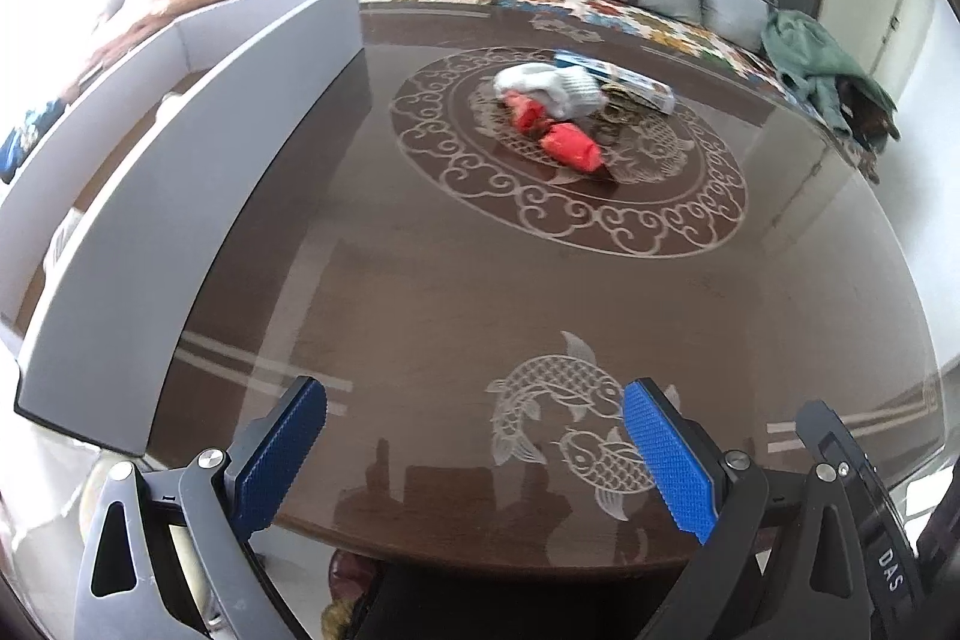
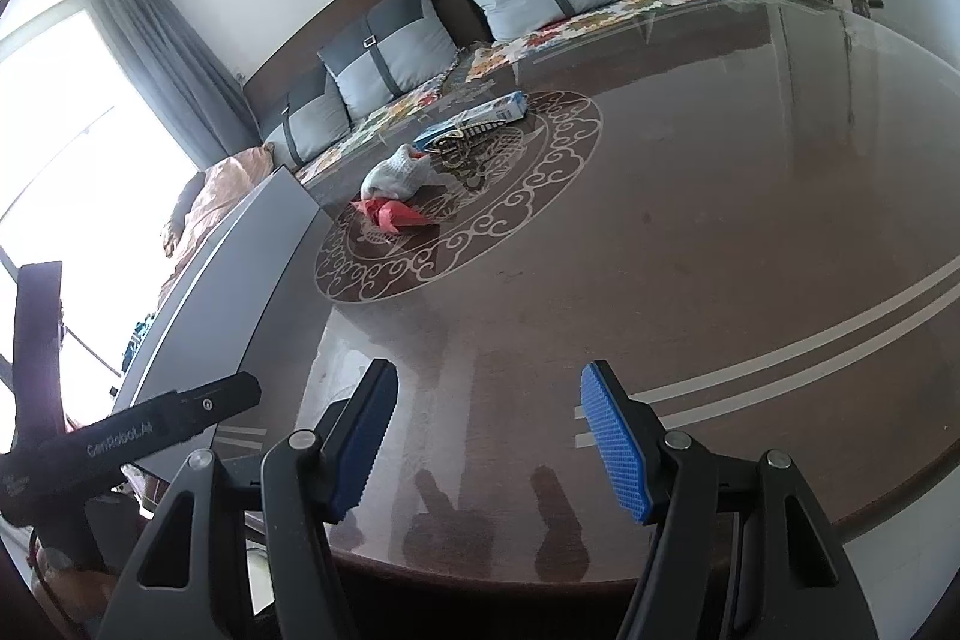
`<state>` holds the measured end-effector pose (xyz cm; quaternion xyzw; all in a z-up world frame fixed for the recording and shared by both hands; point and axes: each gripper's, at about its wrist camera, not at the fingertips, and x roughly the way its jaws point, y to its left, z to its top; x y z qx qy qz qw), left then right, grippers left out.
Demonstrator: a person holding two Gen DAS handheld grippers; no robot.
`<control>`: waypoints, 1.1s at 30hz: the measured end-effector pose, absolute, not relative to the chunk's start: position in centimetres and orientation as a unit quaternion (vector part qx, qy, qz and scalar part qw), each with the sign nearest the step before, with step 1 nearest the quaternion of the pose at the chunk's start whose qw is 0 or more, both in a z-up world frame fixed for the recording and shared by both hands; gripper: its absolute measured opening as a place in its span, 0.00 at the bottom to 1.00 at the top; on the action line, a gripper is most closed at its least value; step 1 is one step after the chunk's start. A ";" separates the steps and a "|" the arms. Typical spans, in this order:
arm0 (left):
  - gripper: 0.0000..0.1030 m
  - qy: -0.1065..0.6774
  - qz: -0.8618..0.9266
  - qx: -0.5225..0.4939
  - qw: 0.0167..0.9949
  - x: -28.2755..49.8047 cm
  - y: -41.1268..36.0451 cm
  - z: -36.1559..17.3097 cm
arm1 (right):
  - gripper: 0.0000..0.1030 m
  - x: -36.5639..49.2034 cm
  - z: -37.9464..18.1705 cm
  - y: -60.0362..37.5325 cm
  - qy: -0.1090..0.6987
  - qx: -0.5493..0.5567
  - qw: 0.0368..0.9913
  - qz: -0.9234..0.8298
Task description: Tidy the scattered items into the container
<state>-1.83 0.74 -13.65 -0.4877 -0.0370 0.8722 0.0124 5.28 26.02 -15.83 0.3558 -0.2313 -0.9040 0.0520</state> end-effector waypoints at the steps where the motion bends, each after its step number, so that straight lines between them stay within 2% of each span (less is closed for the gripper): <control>1: 0.98 -0.045 0.870 -0.491 0.011 -2.1 0.5 -13.7 | 0.63 5.2 -15.8 25.9 -0.228 0.357 0.053 -0.904; 9: 0.98 -0.104 0.856 -0.506 0.017 -9.3 0.2 -12.5 | 0.63 5.0 -16.1 25.5 -0.222 0.364 0.060 -0.903; 14: 0.98 -0.105 0.849 -0.517 0.022 -16.1 3.0 -12.5 | 0.63 4.8 -16.6 26.0 -0.233 0.368 0.062 -0.898; 18: 0.98 -0.084 0.836 -0.543 0.012 -20.4 5.2 -14.7 | 0.63 4.8 -16.7 26.1 -0.236 0.370 0.065 -0.896; 23: 0.98 -0.090 0.813 -0.574 -0.018 -23.1 5.2 -17.4 | 0.63 4.7 -16.8 26.3 -0.242 0.370 0.068 -0.894; 33: 0.98 -0.098 0.792 -0.602 -0.025 -25.2 6.5 -19.3 | 0.63 4.8 -17.0 26.9 -0.255 0.372 0.065 -0.890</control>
